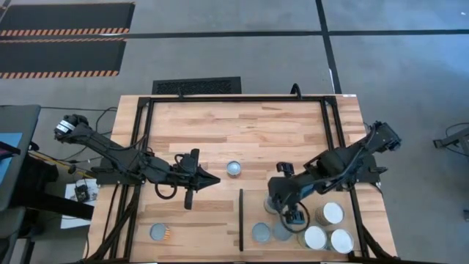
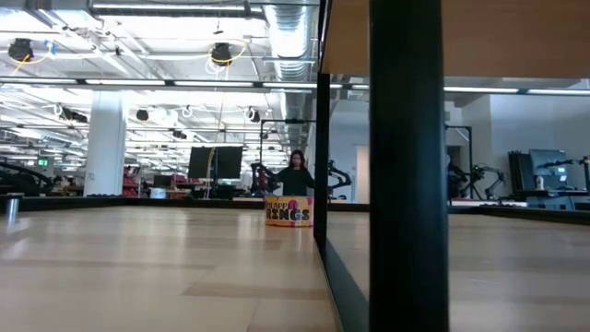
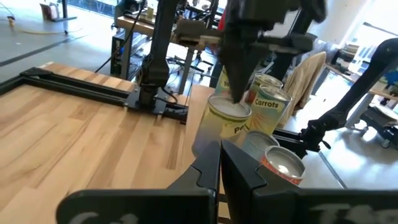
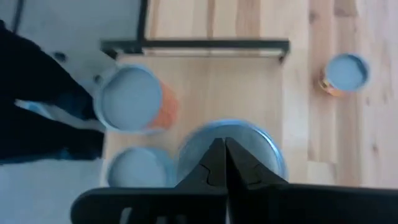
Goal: Pick and place cans onto a shelf
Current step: Put the canned peas on the shelf
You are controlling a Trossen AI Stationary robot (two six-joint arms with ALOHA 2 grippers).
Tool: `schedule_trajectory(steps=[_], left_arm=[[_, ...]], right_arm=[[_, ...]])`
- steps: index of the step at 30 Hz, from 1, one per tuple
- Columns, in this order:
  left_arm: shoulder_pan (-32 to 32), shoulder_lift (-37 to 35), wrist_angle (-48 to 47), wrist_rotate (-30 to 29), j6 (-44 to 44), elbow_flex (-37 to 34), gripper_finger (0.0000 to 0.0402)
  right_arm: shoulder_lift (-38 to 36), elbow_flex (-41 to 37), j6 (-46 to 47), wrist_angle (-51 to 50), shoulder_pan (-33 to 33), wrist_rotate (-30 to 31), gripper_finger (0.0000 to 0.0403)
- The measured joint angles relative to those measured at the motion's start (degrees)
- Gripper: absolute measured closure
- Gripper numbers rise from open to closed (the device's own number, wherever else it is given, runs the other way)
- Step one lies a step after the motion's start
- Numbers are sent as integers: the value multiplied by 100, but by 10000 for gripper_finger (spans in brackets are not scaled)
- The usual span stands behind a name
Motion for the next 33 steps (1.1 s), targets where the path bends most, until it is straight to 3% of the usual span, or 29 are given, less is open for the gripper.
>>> schedule_trajectory(steps=[12,33], left_arm=[[0,2,-65,2,-5,2,401],[0,2,-118,-4,-5,2,401]], right_arm=[[116,-3,-103,-411,-43,-306,397],[-79,-5,756,-1372,324,-954,398]])
